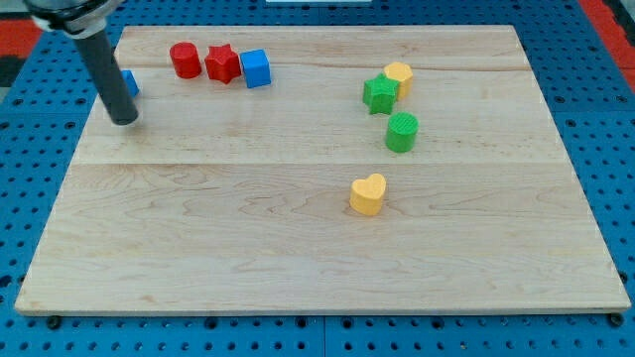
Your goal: Slide blue triangle to the left of red circle
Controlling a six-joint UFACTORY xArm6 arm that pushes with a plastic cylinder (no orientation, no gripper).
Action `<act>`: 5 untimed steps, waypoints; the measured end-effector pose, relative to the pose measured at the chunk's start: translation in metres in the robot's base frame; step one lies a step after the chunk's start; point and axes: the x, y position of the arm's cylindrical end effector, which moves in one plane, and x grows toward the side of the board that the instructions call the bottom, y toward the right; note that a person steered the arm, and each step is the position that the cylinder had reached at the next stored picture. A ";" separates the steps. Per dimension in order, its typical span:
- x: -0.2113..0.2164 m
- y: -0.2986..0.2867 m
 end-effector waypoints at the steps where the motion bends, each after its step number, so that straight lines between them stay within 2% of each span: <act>1: -0.012 -0.035; 3: -0.047 -0.008; 5: -0.069 -0.007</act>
